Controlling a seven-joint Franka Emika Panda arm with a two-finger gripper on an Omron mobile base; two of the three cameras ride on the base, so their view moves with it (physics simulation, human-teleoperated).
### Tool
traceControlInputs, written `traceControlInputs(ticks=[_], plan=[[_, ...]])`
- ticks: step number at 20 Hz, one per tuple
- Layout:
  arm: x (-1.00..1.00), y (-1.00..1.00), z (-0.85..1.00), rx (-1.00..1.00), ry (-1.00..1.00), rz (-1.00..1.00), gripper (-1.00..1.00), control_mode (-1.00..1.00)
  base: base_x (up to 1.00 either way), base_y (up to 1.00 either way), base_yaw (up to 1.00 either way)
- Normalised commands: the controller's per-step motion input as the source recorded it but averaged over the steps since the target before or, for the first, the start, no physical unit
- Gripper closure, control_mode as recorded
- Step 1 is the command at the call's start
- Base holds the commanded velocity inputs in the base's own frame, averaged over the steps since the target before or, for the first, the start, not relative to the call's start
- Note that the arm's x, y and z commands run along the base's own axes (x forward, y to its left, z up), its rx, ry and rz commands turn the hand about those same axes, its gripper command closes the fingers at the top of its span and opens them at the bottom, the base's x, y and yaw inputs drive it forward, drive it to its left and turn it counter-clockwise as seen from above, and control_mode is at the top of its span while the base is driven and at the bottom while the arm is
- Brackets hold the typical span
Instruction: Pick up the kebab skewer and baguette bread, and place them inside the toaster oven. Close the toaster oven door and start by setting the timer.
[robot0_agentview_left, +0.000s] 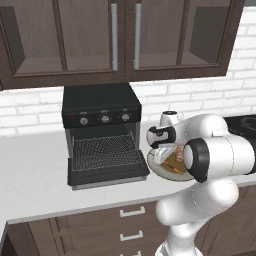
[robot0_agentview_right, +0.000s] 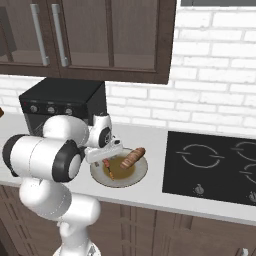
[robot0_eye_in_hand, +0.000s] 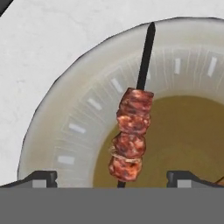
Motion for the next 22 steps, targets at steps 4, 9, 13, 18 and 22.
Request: traceControlInputs(ticks=[4,9,13,18,22], plan=[[0.24,0.00,-0.23,0.00,0.04,0.04,-1.00,-1.00,0.00,0.00,0.00],[0.23,0.00,-0.11,0.00,0.02,0.04,-1.00,-1.00,0.00,0.00,0.00],[-0.01,0.00,-0.18,0.00,0.01,0.01,1.00,-1.00,0.00,0.00,0.00],[-0.03,0.00,-0.13,0.00,0.00,0.00,1.00,-1.00,0.00,0.00,0.00],[-0.04,0.00,-0.01,0.00,0.00,0.00,1.00,-1.00,0.00,0.00,0.00]])
